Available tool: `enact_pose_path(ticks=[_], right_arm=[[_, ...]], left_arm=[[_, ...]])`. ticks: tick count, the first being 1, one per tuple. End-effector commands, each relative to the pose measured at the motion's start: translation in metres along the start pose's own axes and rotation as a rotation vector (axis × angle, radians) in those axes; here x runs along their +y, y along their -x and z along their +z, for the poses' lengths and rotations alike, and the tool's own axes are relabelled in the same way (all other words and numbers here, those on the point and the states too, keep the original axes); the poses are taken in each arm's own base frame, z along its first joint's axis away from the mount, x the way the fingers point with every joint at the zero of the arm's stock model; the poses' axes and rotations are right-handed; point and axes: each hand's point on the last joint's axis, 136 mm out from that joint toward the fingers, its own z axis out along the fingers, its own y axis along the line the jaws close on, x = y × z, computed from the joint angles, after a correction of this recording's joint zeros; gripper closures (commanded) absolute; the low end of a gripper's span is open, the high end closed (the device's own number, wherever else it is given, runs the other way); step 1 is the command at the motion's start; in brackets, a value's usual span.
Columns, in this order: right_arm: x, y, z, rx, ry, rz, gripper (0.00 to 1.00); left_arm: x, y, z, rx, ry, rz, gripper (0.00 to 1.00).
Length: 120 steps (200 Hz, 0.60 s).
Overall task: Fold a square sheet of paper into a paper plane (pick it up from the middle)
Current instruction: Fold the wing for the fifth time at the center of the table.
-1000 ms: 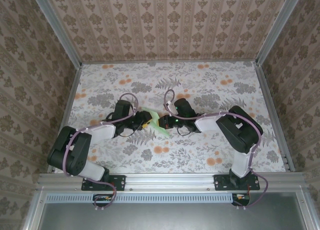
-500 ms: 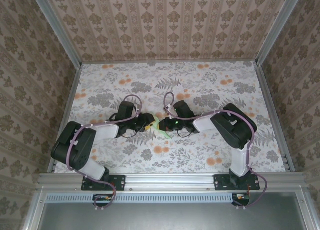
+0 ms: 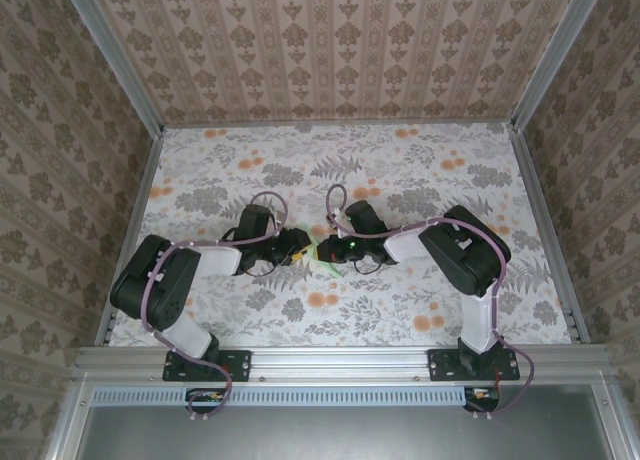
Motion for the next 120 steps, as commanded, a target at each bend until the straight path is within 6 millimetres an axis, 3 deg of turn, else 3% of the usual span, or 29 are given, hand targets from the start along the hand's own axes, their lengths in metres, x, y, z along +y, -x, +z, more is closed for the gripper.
enact_pose_path(ticks=[1,120], right_arm=[[-0.004,-0.001,0.003,0.031,-0.003,0.009,0.96],[-0.004,-0.005,0.001,0.062,-0.003,0.007,0.83]], left_arm=[[-0.007,0.0,0.005,0.017,-0.025,0.009,0.62],[0.01,0.006,0.011,-0.016,0.018,0.011,0.71]])
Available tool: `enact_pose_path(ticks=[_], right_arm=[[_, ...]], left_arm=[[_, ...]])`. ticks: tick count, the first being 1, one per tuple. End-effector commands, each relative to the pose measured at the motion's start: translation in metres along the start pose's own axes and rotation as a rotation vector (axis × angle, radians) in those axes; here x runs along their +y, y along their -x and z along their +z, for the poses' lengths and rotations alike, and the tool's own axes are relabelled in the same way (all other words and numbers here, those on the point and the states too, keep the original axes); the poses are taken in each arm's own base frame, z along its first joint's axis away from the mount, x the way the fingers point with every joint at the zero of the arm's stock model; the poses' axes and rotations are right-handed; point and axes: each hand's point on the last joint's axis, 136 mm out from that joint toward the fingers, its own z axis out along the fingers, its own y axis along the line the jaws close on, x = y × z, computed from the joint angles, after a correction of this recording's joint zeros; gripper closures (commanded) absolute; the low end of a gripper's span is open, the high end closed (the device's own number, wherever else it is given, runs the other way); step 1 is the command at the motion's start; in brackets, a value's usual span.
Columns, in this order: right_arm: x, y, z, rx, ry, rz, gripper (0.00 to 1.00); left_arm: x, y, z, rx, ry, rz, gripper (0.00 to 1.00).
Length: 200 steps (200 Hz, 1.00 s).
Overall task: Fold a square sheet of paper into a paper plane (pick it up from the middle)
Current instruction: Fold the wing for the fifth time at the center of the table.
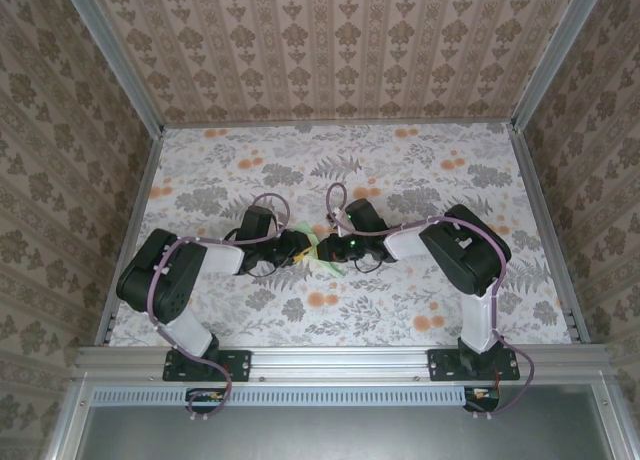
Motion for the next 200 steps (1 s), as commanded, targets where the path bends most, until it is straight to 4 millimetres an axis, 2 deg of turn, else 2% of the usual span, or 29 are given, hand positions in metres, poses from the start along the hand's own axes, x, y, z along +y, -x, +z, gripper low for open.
enact_pose_path(ticks=[1,40,89,145,169,200], right_arm=[[-0.003,-0.005,0.002,0.04,-0.003,-0.003,0.83],[0.009,-0.003,-0.004,0.051,0.03,-0.039,0.77],[0.012,-0.005,-0.008,0.07,0.022,-0.062,0.74],[0.005,-0.006,-0.007,0.08,-0.021,-0.056,0.75],[0.004,-0.006,-0.008,0.081,-0.03,-0.06,0.75],[-0.001,-0.006,-0.007,0.09,-0.057,-0.074,0.75]], left_arm=[[0.002,0.003,0.003,-0.013,0.01,0.015,0.71],[0.013,0.003,0.004,-0.014,0.04,-0.005,0.72],[0.019,0.004,0.005,-0.016,0.055,-0.022,0.75],[0.021,0.005,0.006,-0.017,0.06,-0.027,0.77],[0.027,0.004,0.007,-0.005,0.09,-0.049,0.81],[0.023,0.005,0.008,-0.002,0.077,-0.054,0.82]])
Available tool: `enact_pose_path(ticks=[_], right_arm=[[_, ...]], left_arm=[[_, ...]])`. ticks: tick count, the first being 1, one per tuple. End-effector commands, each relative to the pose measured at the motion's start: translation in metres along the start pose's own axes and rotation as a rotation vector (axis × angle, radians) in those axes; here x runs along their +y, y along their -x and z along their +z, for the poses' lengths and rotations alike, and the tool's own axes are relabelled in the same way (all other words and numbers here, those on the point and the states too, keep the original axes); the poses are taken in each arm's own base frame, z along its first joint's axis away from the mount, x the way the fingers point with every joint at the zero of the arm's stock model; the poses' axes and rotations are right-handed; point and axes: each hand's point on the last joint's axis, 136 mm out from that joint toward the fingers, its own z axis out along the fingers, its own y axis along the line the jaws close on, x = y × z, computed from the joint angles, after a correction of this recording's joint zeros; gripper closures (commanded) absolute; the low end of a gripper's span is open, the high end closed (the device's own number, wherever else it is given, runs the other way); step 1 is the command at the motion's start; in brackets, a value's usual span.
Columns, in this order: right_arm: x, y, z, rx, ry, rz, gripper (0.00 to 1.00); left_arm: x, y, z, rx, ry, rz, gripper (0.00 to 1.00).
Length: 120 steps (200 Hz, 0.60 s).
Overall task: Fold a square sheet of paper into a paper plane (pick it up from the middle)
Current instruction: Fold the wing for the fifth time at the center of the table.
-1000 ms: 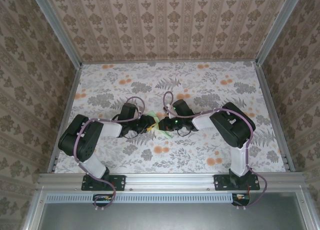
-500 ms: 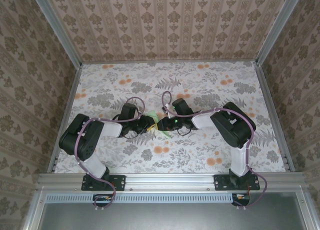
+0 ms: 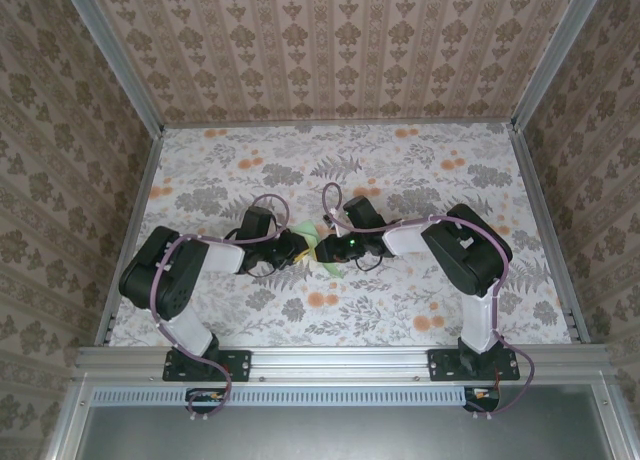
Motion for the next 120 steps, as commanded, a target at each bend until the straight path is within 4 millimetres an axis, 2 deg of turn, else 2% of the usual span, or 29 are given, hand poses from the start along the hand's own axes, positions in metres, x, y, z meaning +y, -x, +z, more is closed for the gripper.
enact_pose_path(ticks=[1,77,96,120], right_arm=[[-0.004,0.0,-0.005,0.013,-0.046,-0.012,0.75],[-0.014,0.002,-0.006,0.029,-0.137,-0.061,0.73],[-0.016,0.001,-0.006,0.032,-0.147,-0.06,0.77],[-0.009,0.003,-0.007,0.024,-0.112,-0.056,0.84]], left_arm=[[0.014,0.002,0.005,-0.002,0.052,-0.033,0.82],[-0.002,0.001,0.005,0.013,-0.007,-0.033,0.83],[-0.007,0.0,0.003,0.014,-0.022,-0.028,0.84],[-0.013,0.001,-0.001,0.003,-0.037,-0.002,0.85]])
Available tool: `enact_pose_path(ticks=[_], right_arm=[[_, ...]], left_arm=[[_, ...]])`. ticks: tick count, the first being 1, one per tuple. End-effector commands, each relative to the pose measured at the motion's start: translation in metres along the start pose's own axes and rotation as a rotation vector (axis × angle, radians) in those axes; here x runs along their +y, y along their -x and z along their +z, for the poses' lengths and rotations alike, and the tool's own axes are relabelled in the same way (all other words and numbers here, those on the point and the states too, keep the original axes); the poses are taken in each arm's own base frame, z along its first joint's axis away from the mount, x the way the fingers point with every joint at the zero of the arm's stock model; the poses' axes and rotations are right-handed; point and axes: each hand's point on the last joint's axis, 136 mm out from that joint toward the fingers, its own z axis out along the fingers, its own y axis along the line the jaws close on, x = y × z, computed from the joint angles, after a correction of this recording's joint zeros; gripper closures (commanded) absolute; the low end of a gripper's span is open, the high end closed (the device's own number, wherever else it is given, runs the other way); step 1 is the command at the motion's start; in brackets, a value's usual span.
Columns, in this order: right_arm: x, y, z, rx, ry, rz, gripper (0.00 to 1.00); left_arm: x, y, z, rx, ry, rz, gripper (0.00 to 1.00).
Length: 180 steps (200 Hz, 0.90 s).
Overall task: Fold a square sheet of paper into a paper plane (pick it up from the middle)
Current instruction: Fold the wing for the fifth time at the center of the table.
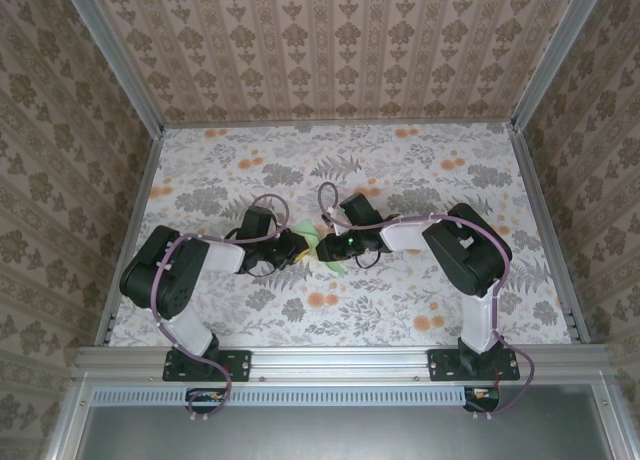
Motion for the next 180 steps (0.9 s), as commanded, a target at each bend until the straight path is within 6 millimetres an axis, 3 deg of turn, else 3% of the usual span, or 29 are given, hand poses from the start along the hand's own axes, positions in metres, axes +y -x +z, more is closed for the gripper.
enact_pose_path(ticks=[1,69,180], right_arm=[[0.001,-0.001,-0.005,0.009,-0.02,0.001,0.84],[0.029,0.006,-0.005,0.006,0.162,0.09,0.9],[0.016,-0.005,0.004,0.07,0.136,0.143,0.89]], left_arm=[[-0.011,0.001,-0.002,-0.001,-0.028,0.019,0.85],[-0.022,0.003,-0.01,-0.049,-0.091,0.091,0.86],[-0.013,0.006,-0.007,-0.064,-0.073,0.108,0.87]])
